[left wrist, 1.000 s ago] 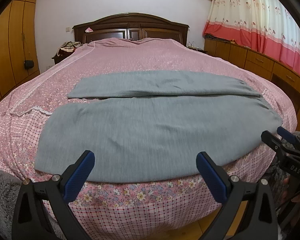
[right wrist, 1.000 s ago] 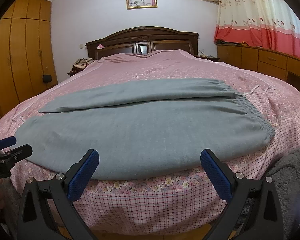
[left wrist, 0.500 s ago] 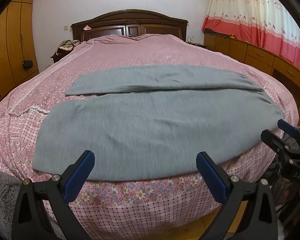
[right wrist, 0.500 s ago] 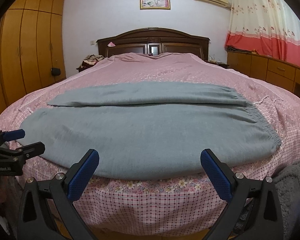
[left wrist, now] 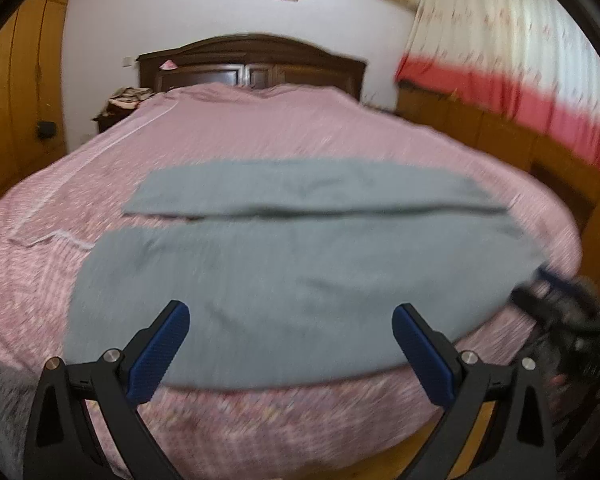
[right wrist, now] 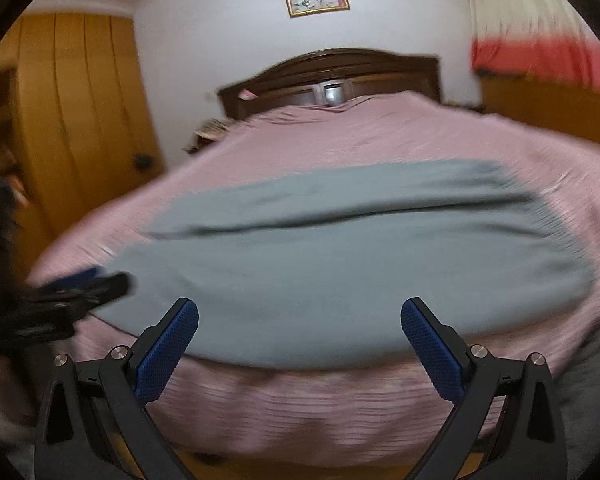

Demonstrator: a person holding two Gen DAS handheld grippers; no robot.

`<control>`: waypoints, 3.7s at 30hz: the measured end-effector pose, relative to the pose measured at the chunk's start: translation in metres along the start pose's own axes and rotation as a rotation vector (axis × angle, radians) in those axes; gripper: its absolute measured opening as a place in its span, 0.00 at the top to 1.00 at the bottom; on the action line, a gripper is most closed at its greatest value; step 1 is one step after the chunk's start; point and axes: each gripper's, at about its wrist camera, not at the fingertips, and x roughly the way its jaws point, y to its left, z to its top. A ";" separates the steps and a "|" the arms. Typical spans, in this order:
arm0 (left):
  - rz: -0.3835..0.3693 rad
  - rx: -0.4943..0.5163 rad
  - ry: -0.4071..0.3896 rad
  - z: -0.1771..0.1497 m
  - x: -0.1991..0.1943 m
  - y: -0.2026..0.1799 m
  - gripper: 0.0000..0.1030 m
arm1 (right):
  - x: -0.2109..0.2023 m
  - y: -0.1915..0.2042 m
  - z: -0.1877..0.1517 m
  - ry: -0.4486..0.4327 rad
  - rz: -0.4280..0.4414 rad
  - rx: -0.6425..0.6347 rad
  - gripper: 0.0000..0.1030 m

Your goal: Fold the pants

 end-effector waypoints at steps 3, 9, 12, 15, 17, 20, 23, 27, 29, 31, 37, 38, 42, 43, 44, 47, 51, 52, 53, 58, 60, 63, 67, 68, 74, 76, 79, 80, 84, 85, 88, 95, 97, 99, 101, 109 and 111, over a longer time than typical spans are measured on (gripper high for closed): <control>-0.103 0.031 -0.028 0.020 0.003 0.002 0.00 | 0.015 0.002 0.021 0.180 -0.038 -0.064 0.00; -0.172 0.380 0.082 0.072 0.028 -0.019 0.00 | 0.022 -0.021 0.102 0.210 0.123 -0.221 0.00; -0.185 0.496 0.168 0.097 0.055 -0.015 0.00 | 0.027 -0.031 0.152 0.187 0.197 -0.469 0.00; -0.260 0.572 0.223 0.123 0.076 -0.004 0.00 | 0.058 -0.038 0.185 0.303 0.209 -0.726 0.00; -0.269 0.627 0.205 0.141 0.089 -0.001 0.00 | 0.083 -0.044 0.198 0.403 0.195 -0.804 0.03; -0.279 0.710 0.220 0.161 0.113 -0.004 0.00 | 0.123 -0.052 0.210 0.521 0.208 -0.898 0.06; -0.276 0.795 0.294 0.174 0.143 -0.010 0.00 | 0.167 -0.064 0.224 0.608 0.235 -0.907 0.06; -0.250 0.884 0.374 0.183 0.188 -0.010 0.00 | 0.214 -0.076 0.225 0.747 0.306 -0.913 0.06; -0.223 0.895 0.409 0.186 0.214 -0.008 0.00 | 0.231 -0.077 0.225 0.807 0.370 -0.892 0.06; -0.234 0.867 0.429 0.192 0.234 -0.002 0.00 | 0.250 -0.079 0.221 0.848 0.412 -0.890 0.06; -0.274 0.853 0.538 0.199 0.292 -0.002 0.00 | 0.291 -0.087 0.213 0.868 0.422 -0.928 0.06; -0.294 0.834 0.578 0.200 0.301 -0.002 0.00 | 0.298 -0.089 0.213 0.870 0.427 -0.930 0.06; -0.328 0.917 0.645 0.188 0.320 -0.006 0.01 | 0.318 -0.099 0.217 0.846 0.428 -0.920 0.06; -0.333 0.956 0.654 0.183 0.322 -0.008 0.03 | 0.321 -0.101 0.218 0.845 0.434 -0.912 0.06; -0.339 0.993 0.664 0.177 0.325 -0.009 0.04 | 0.325 -0.104 0.218 0.849 0.442 -0.905 0.06; -0.386 1.001 0.694 0.176 0.334 -0.008 0.04 | 0.333 -0.113 0.216 0.881 0.444 -0.901 0.06; -0.406 0.994 0.691 0.187 0.347 0.000 0.04 | 0.345 -0.122 0.214 0.971 0.501 -0.846 0.06; -0.419 0.977 0.711 0.189 0.352 0.001 0.04 | 0.347 -0.123 0.215 0.992 0.507 -0.835 0.07; -0.426 0.968 0.730 0.190 0.356 0.002 0.04 | 0.348 -0.124 0.216 1.015 0.515 -0.827 0.09; -0.479 0.888 0.812 0.201 0.363 0.017 0.13 | 0.337 -0.122 0.226 1.107 0.591 -0.827 0.30; -0.516 0.838 0.861 0.205 0.363 0.029 0.14 | 0.333 -0.123 0.221 1.161 0.607 -0.818 0.31; -0.548 0.802 0.883 0.205 0.360 0.042 0.27 | 0.336 -0.126 0.217 1.191 0.593 -0.819 0.37; -0.583 0.831 0.859 0.217 0.349 0.041 0.87 | 0.350 -0.120 0.221 1.172 0.580 -0.826 0.61; -0.577 0.846 0.857 0.219 0.347 0.040 0.87 | 0.350 -0.119 0.224 1.161 0.568 -0.835 0.75; -0.525 0.858 0.792 0.226 0.333 0.045 0.96 | 0.339 -0.104 0.230 1.101 0.488 -0.956 0.94; -0.488 0.863 0.755 0.225 0.311 0.046 0.96 | 0.327 -0.091 0.225 1.057 0.425 -1.018 0.94; -0.404 0.908 0.660 0.223 0.274 0.044 0.96 | 0.294 -0.064 0.203 0.897 0.237 -1.193 0.95; -0.373 0.929 0.610 0.222 0.259 0.043 0.96 | 0.281 -0.056 0.196 0.834 0.178 -1.257 0.96; -0.285 0.961 0.522 0.214 0.201 0.037 0.96 | 0.225 -0.032 0.174 0.636 0.002 -1.404 0.96; -0.257 0.966 0.502 0.211 0.186 0.036 0.96 | 0.213 -0.030 0.171 0.611 -0.012 -1.419 0.96; -0.187 0.978 0.447 0.205 0.144 0.022 0.96 | 0.169 -0.018 0.165 0.526 -0.075 -1.432 0.96; -0.115 0.966 0.315 0.173 0.047 0.012 0.98 | 0.088 -0.012 0.119 0.437 -0.115 -1.432 0.96; -0.107 0.948 0.272 0.165 0.030 0.010 0.98 | 0.069 -0.019 0.103 0.392 -0.142 -1.435 0.96; -0.103 0.919 0.247 0.152 0.021 0.001 0.98 | 0.048 -0.017 0.079 0.304 -0.192 -1.467 0.96; -0.083 0.935 0.220 0.139 0.008 -0.001 0.98 | 0.038 -0.010 0.054 0.223 -0.248 -1.538 0.97; -0.020 1.027 0.241 0.052 -0.017 -0.031 0.98 | 0.025 -0.010 -0.058 0.084 -0.403 -1.808 0.97; 0.001 1.090 0.249 0.024 -0.009 -0.041 0.98 | 0.029 -0.014 -0.081 0.091 -0.412 -1.855 0.97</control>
